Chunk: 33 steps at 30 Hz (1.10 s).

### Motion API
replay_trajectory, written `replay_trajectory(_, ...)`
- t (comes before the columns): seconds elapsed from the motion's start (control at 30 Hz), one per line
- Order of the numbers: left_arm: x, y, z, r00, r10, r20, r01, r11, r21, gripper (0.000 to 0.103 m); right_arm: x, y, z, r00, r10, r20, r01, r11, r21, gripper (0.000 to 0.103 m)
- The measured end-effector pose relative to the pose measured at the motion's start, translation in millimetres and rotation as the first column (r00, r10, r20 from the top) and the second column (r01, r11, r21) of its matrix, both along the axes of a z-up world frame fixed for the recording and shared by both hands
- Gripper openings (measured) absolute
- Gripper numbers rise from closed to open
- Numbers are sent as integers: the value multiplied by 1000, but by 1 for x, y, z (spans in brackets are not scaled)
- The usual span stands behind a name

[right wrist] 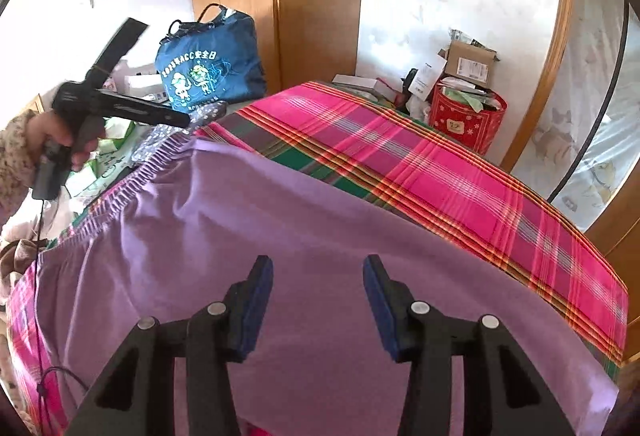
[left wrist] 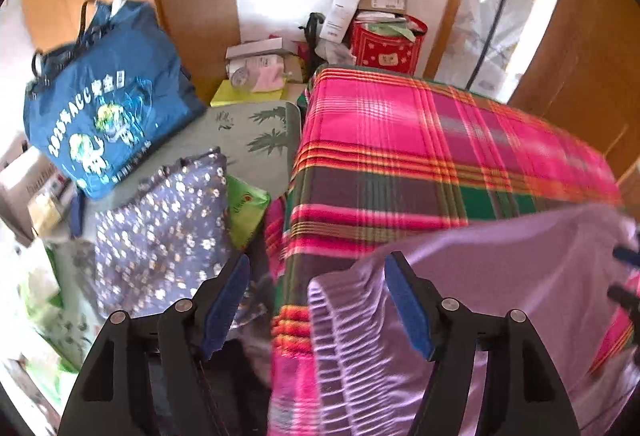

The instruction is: Fold clothes

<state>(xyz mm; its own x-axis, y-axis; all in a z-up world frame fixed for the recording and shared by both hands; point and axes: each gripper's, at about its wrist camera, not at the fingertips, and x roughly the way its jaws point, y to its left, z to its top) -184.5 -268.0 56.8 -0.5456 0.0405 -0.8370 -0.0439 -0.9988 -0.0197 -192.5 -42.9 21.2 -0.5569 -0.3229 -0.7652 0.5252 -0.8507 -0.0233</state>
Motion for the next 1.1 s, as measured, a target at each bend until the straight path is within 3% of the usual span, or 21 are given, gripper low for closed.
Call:
replay_trajectory(0.1, 0, 8, -3, 999, -39, 14, 40, 998, -49, 73, -8, 4, -7, 1000, -7, 11, 7, 1000, 6, 49)
replay_trajectory(0.3, 8, 4, -20, 996, -20, 86, 22, 1000, -21, 73, -7, 3, -12, 999, -2, 35, 2, 1000, -17, 49)
replay_trajectory(0.5, 41, -7, -14, 993, -13, 113, 10, 1000, 25, 72, 4, -4, -17, 998, 19, 61, -18, 1000, -13, 49)
replay_trajectory(0.6, 67, -7, -19, 987, -49, 154, 32, 993, 110, 72, 15, -8, -15, 997, 41, 65, -39, 998, -39, 49)
replay_trajectory(0.8, 94, -11, -30, 979, -18, 204, -23, 980, 196, 71, 37, -17, -12, 995, 71, 72, -67, 996, -60, 49)
replay_trajectory(1.1, 119, -25, -35, 968, 18, 252, -117, 916, 383, 71, 59, -25, -11, 992, 101, 72, -96, 993, -66, 49)
